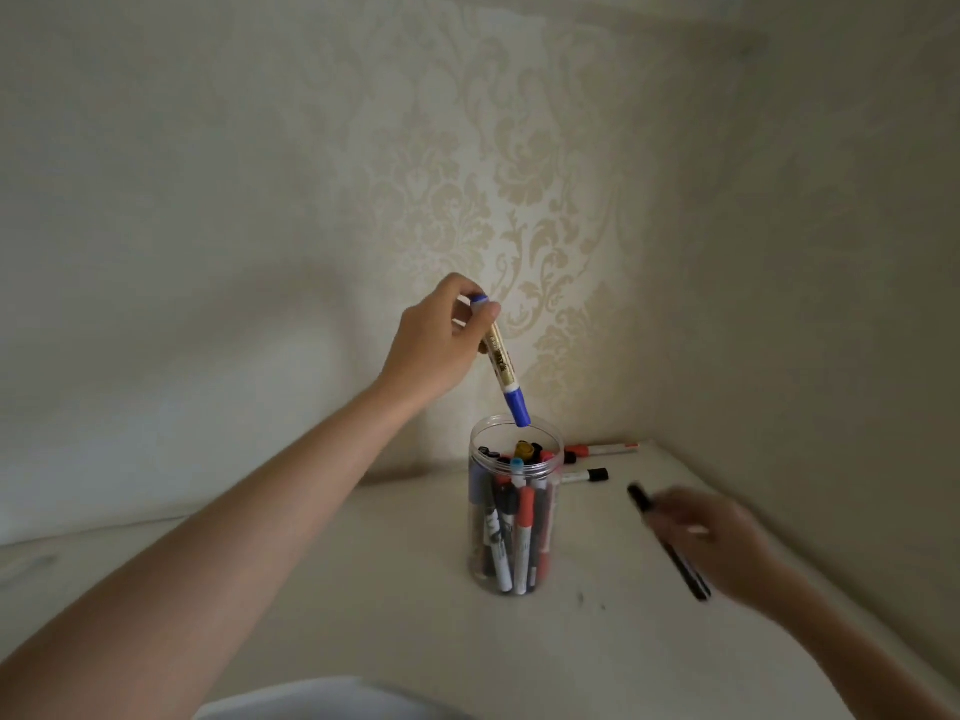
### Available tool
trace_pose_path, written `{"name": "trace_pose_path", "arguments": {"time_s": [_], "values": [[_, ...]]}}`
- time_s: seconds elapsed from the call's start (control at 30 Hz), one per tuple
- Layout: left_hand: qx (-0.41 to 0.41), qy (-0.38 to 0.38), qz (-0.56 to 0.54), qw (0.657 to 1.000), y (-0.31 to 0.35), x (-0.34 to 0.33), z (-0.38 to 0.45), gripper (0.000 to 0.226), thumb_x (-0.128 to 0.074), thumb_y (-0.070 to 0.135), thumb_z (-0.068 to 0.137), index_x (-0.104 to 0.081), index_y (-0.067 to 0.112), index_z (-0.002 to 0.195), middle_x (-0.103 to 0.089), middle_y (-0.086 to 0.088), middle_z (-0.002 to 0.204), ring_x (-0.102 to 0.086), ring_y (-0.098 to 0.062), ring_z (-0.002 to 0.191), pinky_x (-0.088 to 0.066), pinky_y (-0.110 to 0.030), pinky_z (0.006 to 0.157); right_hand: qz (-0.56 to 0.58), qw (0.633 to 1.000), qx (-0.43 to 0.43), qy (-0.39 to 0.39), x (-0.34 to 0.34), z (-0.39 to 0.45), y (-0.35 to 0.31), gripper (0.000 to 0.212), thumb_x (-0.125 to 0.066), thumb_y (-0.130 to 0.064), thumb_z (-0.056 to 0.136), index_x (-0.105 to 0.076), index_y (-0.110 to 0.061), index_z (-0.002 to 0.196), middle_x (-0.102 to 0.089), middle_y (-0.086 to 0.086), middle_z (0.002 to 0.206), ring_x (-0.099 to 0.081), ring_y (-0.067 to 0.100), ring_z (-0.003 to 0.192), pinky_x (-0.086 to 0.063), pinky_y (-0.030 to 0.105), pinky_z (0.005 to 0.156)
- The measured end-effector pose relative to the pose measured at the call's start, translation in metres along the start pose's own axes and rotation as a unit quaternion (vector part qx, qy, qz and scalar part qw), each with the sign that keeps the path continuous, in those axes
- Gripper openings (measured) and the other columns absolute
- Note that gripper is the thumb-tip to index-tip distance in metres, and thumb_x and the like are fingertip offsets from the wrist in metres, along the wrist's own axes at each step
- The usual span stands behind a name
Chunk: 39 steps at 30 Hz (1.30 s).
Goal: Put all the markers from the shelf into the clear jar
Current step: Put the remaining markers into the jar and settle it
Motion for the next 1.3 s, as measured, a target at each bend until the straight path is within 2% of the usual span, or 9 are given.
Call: {"name": "trace_pose_path", "arguments": {"time_s": [0.1,0.23,0.3,0.57,0.77,1.03,1.1,1.17,1.3], "values": [[0.014,-0.074,0.0,0.997,0.001,0.005,-0.006,0.015,-0.056,0.03,0.096,-0.058,0.016,0.103,-0.074,0.0,0.091,-0.073,-0.01,0.074,-0.059,-0.037,0.081,0.125,0.98,0.014,0.152,0.026,0.027,-0.043,0.003,-0.069,-0.024,0.085,-0.07,-0.026,0.084,-0.072,-0.011,0.076,-0.062,-0.011,0.064,-0.043,0.0,0.06],[-0.005,-0.112,0.08,0.99,-0.01,-0.001,-0.016,0.014,-0.057,0.029,0.096,-0.058,0.017,0.103,-0.071,0.0,0.093,-0.072,-0.014,0.077,-0.057,-0.033,0.074,0.278,0.927,0.05,0.245,0.049,0.05,-0.109,0.009,-0.063,-0.029,0.089,-0.067,-0.021,0.093,-0.07,-0.008,0.078,-0.064,-0.004,0.057,-0.05,0.007,0.057],[-0.026,-0.113,0.099,0.988,-0.012,-0.004,-0.018,0.014,-0.058,0.028,0.096,-0.057,0.017,0.104,-0.069,0.001,0.093,-0.071,-0.018,0.076,-0.05,-0.023,0.066,0.311,0.921,0.06,0.228,0.045,0.06,-0.133,0.013,-0.063,-0.026,0.09,-0.066,-0.018,0.099,-0.072,-0.006,0.083,-0.07,0.002,0.065,-0.054,0.013,0.062],[-0.029,-0.117,0.111,0.987,-0.021,0.0,-0.016,0.012,-0.058,0.029,0.096,-0.055,0.019,0.102,-0.067,0.0,0.093,-0.07,-0.018,0.075,-0.053,-0.03,0.069,0.188,0.971,0.068,0.132,-0.018,0.08,-0.151,0.02,-0.063,-0.019,0.09,-0.058,-0.015,0.109,-0.07,-0.003,0.099,-0.07,0.013,0.087,-0.058,0.03,0.081],[0.005,-0.151,0.085,0.985,-0.032,-0.006,-0.023,0.013,-0.065,0.029,0.091,-0.058,0.019,0.095,-0.072,0.0,0.091,-0.072,-0.014,0.078,-0.056,-0.032,0.076,0.088,0.987,0.079,0.106,-0.034,0.09,-0.151,0.023,-0.067,-0.022,0.087,-0.062,-0.013,0.107,-0.069,-0.005,0.087,-0.064,0.006,0.077,-0.041,0.004,0.066],[0.008,-0.253,0.124,0.959,-0.065,-0.017,-0.043,0.023,-0.06,0.041,0.092,-0.075,0.029,0.105,-0.061,0.01,0.118,-0.05,-0.004,0.11,-0.035,-0.022,0.087,0.074,0.988,0.082,0.106,-0.03,0.095,-0.145,0.029,-0.063,-0.019,0.087,-0.053,-0.023,0.114,-0.073,0.0,0.074,-0.065,0.004,0.065,-0.042,0.005,0.054],[0.04,-0.251,0.107,0.961,-0.064,-0.017,-0.044,0.019,-0.062,0.038,0.092,-0.077,0.03,0.1,-0.063,0.012,0.109,-0.053,-0.004,0.106,-0.037,-0.023,0.085,0.07,0.991,0.079,0.087,-0.033,0.094,-0.14,0.027,-0.063,-0.019,0.088,-0.055,-0.025,0.114,-0.074,0.0,0.074,-0.066,0.006,0.063,-0.043,0.003,0.051],[0.155,-0.214,0.027,0.964,-0.063,-0.02,-0.04,0.013,-0.073,0.027,0.084,-0.075,0.031,0.096,-0.067,0.012,0.101,-0.06,-0.01,0.101,-0.046,-0.026,0.082,0.071,0.991,0.076,0.082,-0.035,0.093,-0.14,0.026,-0.063,-0.022,0.089,-0.056,-0.027,0.114,-0.074,-0.001,0.075,-0.067,0.008,0.063,-0.043,0.003,0.051],[0.394,-0.196,-0.106,0.892,-0.065,-0.041,-0.035,0.041,-0.068,-0.001,0.074,-0.059,0.017,0.108,-0.063,-0.005,0.106,-0.061,-0.019,0.104,-0.051,-0.035,0.082,0.085,0.984,0.098,0.125,-0.025,0.092,-0.149,0.022,-0.061,-0.024,0.091,-0.056,-0.027,0.112,-0.074,-0.001,0.078,-0.069,0.008,0.071,-0.044,0.006,0.056]]}}
Point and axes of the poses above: each hand's wrist, its own z-axis towards the middle knuckle, its own x-axis out of the back of the hand, y = z × x, the point moved 2 cm from there along z, towards the middle knuckle
